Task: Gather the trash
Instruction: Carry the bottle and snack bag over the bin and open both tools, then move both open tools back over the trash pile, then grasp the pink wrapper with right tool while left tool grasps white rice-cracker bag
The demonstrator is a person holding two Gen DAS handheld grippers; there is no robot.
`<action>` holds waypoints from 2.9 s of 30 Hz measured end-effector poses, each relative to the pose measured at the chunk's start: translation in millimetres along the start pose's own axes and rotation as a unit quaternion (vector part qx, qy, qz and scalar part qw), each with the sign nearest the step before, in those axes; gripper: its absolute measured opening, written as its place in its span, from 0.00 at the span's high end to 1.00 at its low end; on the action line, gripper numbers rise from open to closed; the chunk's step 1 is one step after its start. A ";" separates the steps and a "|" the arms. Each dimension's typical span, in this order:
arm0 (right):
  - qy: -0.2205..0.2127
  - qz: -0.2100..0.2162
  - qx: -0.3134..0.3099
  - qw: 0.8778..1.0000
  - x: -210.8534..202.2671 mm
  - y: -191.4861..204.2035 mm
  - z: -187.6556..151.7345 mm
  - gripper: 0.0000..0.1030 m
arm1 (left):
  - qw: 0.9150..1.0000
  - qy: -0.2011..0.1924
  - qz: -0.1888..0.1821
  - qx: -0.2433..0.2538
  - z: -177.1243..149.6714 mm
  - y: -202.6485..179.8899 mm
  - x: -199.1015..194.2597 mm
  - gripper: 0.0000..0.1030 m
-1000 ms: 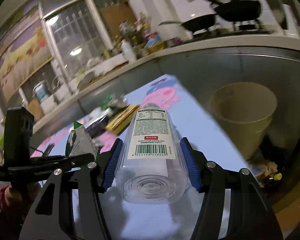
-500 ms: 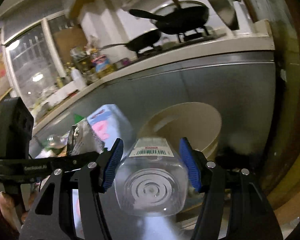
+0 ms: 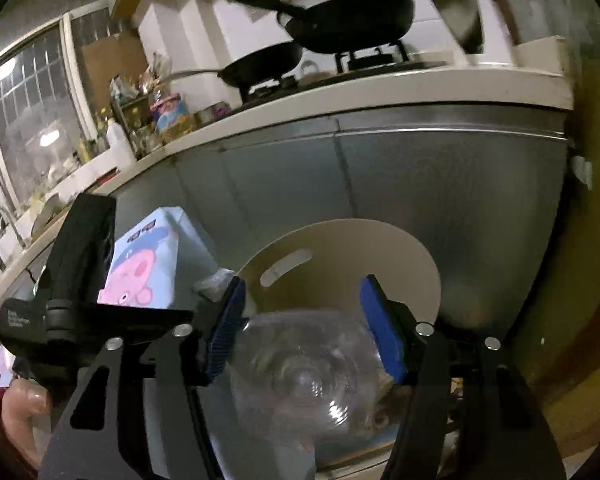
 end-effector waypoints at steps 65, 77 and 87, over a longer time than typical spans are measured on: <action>0.189 0.326 -0.125 0.918 -71.2 383.7 -156.1 0.99 | 0.957 -0.225 0.184 0.001 -215.0 217.1 -322.6 0.40; 0.206 0.287 -0.031 0.935 -72.7 303.4 -161.7 0.99 | 0.935 -0.209 0.283 0.044 -200.7 223.7 -297.1 0.53; 0.212 0.293 -0.026 0.932 -76.8 304.1 -170.5 0.99 | 0.943 -0.227 0.239 0.054 -206.1 206.7 -312.4 0.93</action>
Point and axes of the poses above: each gripper's, at about its wrist camera, not at the fingertips, and x roughly the way its jaws point, y to its left, z to its top, the point moved 10 cm from there along x, roughly the way its jaws point, and after that the axes turned 1 degree about -y, right-handed, at the moved point
